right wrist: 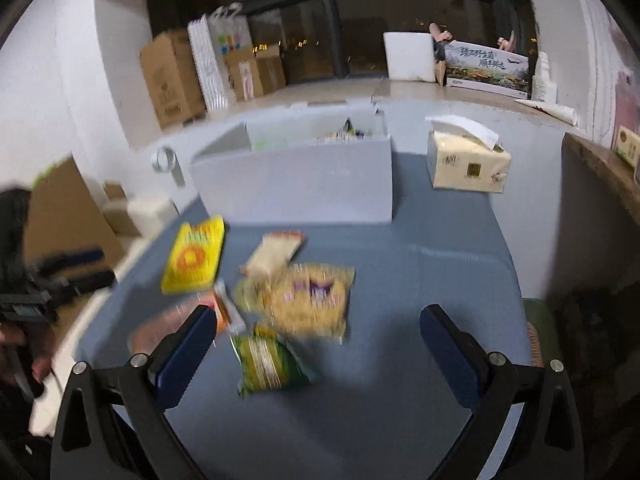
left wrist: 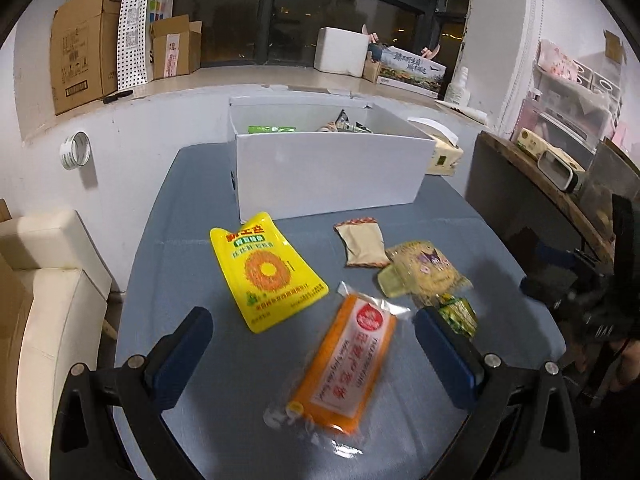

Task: Organize snacks
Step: 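Move both tools back over the remaining snacks, then grasp the green garlic pea packet with the right gripper while the left grasps the orange cake packet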

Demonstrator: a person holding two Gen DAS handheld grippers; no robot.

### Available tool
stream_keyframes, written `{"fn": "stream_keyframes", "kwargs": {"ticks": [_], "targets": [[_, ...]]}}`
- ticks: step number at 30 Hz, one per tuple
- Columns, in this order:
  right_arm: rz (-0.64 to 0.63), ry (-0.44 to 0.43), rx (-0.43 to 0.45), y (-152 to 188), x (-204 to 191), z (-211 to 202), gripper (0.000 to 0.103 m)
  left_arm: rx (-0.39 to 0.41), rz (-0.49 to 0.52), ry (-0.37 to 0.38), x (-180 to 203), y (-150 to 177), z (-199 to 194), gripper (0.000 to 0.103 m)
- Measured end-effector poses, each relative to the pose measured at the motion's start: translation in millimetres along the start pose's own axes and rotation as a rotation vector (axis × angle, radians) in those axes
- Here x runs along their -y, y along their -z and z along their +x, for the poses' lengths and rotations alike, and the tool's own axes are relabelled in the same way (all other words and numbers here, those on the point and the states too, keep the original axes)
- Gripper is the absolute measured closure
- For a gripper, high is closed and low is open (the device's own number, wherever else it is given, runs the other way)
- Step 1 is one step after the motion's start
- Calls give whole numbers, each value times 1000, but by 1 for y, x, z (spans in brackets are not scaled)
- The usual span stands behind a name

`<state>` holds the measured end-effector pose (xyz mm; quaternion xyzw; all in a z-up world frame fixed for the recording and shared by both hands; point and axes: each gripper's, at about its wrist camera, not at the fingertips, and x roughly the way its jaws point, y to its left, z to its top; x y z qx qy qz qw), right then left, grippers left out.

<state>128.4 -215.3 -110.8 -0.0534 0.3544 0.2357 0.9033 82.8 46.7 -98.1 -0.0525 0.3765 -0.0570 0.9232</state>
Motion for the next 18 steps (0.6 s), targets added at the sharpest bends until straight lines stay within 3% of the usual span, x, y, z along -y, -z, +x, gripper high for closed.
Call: {"fn": "stream_keyframes", "kwargs": {"ticks": [5, 13, 18], "targets": [[-113, -38, -67, 14, -20, 16, 0, 6, 18, 19, 5, 9, -10, 0], [-99, -82, -221, 28, -29, 65, 0, -21, 40, 13, 6, 16, -5, 0], [-80, -116, -248, 31, -27, 76, 0, -43, 48, 23, 7, 21, 2, 0]]}}
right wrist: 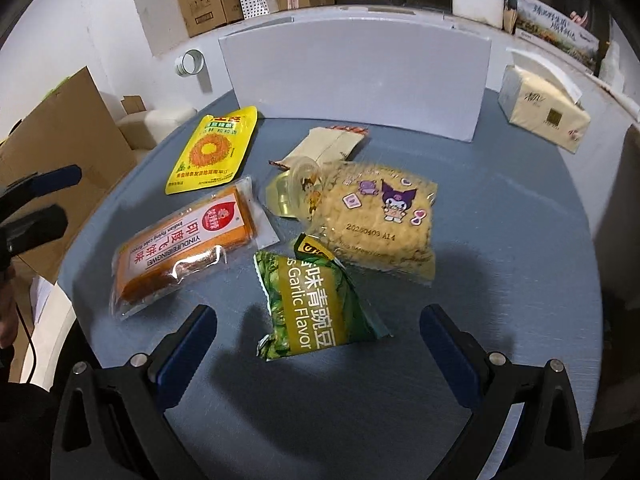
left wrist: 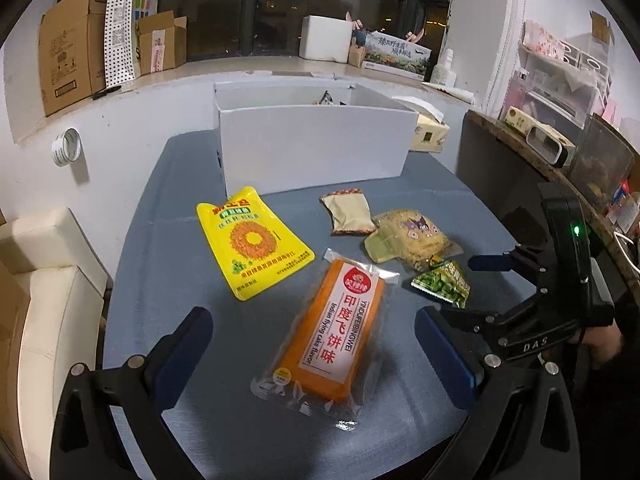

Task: Organize snacks
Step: 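Grasp the green garlic pea packet with the right gripper while the left grasps the orange cake packet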

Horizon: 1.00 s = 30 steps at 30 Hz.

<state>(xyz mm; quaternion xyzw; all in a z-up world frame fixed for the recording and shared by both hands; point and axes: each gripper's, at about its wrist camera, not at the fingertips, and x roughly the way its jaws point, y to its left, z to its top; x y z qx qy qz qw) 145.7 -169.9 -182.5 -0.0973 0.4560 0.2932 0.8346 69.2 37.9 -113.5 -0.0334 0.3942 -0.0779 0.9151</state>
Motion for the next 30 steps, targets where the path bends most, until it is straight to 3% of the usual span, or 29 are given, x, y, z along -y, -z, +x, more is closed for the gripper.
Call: {"fn": "stream_keyframes", "kwargs": {"ticks": [1, 3, 4, 6, 11, 22, 30], "targets": [[9, -13, 0, 0, 2, 1, 1, -4, 4, 3, 1, 1, 1, 0], [18, -19, -17, -1, 5, 5, 22, -11, 14, 15, 4, 2, 4, 0], [9, 11, -10, 0, 5, 5, 40, -16, 19, 23, 6, 2, 5, 0], [2, -5, -19, 1, 5, 5, 41, -27, 28, 33, 8, 3, 9, 0], [24, -27, 43, 4, 8, -18, 59, -73, 67, 98, 15, 4, 25, 0], [113, -25, 163, 15, 33, -73, 61, -224, 86, 153, 11, 6, 84, 0], [130, -21, 169, 18, 37, -75, 61, -245, 148, 138, 20, -2, 98, 0]]}}
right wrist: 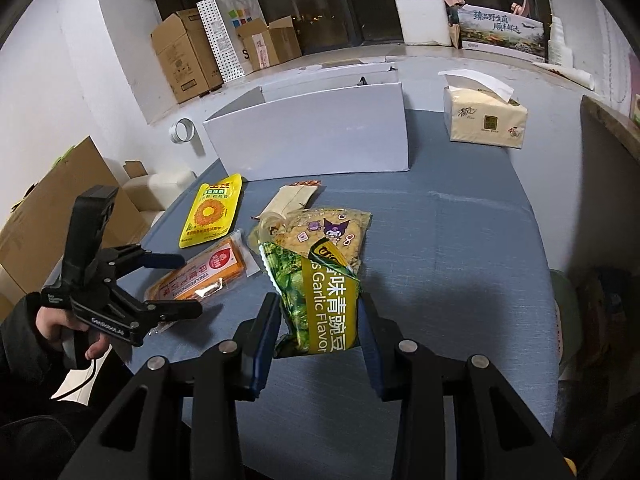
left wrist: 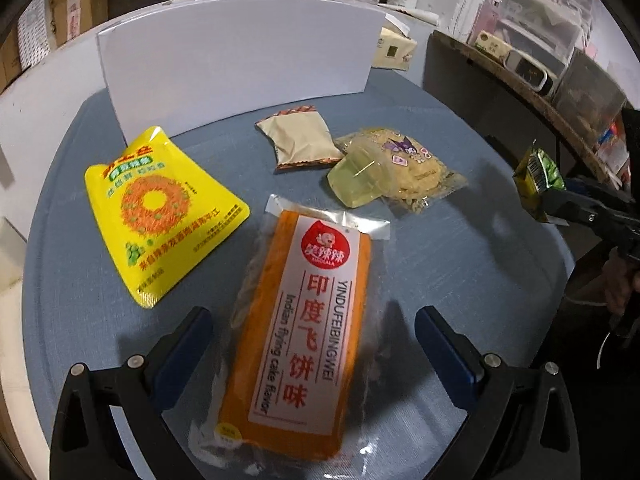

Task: Organize snacks
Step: 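Grasp the green garlic pea packet with the right gripper while the left grasps the orange cake packet, then carry both packets into the white box and release them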

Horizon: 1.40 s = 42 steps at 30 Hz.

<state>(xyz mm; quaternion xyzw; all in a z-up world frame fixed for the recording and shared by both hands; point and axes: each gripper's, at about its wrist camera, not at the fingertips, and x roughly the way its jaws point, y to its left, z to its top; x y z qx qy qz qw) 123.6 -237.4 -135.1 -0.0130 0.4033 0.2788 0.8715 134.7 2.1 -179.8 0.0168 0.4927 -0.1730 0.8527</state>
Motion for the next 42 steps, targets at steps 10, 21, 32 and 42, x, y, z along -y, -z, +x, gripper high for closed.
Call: {"fn": "stream_keyframes", "kwargs": {"ticks": [10, 21, 32, 42], "targets": [[-10, -4, -11, 4, -4, 5, 61, 33, 107, -75, 7, 1, 0, 26], [-20, -4, -8, 4, -7, 4, 61, 149, 28, -84, 2, 13, -44, 42], [-33, -11, 54, -21, -12, -10, 61, 439, -28, -124, 11, -26, -131, 42], [-127, 15, 175, -105, -25, -23, 61, 555, -162, -150, -18, -121, -151, 42]]}}
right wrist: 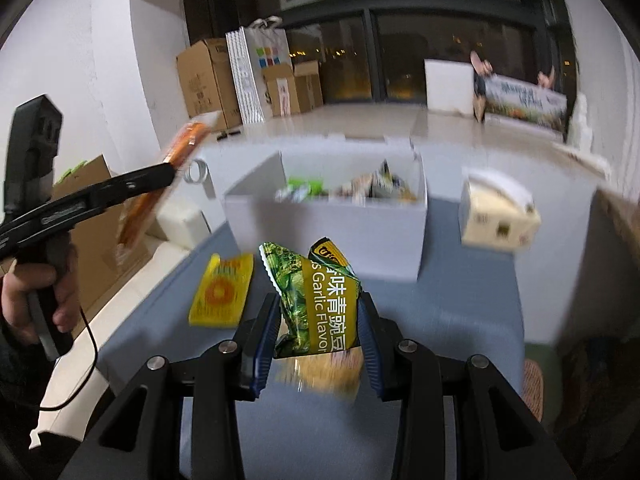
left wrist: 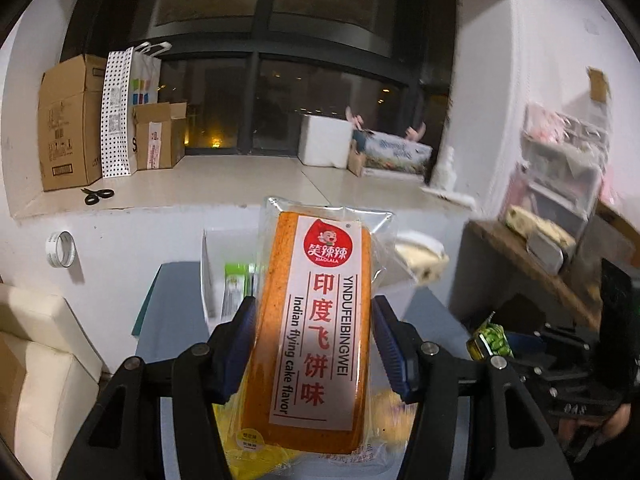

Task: Organize snacks
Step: 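Carry both packets into the white box and release them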

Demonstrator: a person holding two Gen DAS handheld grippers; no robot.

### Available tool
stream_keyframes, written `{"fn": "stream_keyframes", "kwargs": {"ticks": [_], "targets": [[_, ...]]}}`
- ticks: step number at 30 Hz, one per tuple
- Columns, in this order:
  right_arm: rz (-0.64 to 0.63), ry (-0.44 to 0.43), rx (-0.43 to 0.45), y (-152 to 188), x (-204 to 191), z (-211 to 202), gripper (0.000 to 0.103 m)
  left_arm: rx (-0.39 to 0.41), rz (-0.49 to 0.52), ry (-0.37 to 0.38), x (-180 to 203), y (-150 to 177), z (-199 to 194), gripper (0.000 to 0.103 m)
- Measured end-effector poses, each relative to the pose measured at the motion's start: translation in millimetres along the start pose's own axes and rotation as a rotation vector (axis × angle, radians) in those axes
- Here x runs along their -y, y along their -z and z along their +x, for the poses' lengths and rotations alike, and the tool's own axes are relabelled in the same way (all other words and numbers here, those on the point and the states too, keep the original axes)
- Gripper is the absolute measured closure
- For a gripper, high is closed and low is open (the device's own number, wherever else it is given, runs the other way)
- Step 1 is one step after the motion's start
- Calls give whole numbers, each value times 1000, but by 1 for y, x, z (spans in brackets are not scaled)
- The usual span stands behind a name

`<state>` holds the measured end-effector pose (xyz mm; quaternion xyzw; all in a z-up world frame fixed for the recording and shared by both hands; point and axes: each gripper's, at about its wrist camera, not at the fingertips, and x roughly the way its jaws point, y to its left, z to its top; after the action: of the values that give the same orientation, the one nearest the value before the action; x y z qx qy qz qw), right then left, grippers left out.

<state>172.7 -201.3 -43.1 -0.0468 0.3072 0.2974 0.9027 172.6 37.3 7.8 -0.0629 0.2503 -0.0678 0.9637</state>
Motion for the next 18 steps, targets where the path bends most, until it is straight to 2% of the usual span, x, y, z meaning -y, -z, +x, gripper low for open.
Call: {"fn": "stream_keyframes", "kwargs": {"ticks": [2, 6, 8, 13, 14, 15, 16, 17, 18], "targets": [[4, 2, 12, -20, 3, 6, 61, 5, -5, -34, -4, -19, 18, 42], [73, -9, 41, -68, 19, 29, 61, -12, -50, -50, -17, -46, 55, 42], [121, -23, 32, -91, 30, 51, 61, -45, -66, -71, -23, -55, 78, 42], [178, 22, -30, -137, 54, 115, 61, -111, -105, -115, -41, -66, 132, 41], [184, 25, -34, -141, 57, 120, 61, -127, -109, -129, -45, -66, 141, 37], [197, 29, -38, -145, 61, 130, 61, -157, -112, -144, -50, -66, 153, 24], [221, 36, -32, -150, 67, 139, 58, -175, -118, -152, -53, -65, 160, 15], [240, 39, -31, -154, 73, 148, 37, -186, -121, -169, -57, -64, 166, 3], [248, 42, -40, -156, 76, 154, 17, -194, -125, -188, -62, -62, 170, 0]]}}
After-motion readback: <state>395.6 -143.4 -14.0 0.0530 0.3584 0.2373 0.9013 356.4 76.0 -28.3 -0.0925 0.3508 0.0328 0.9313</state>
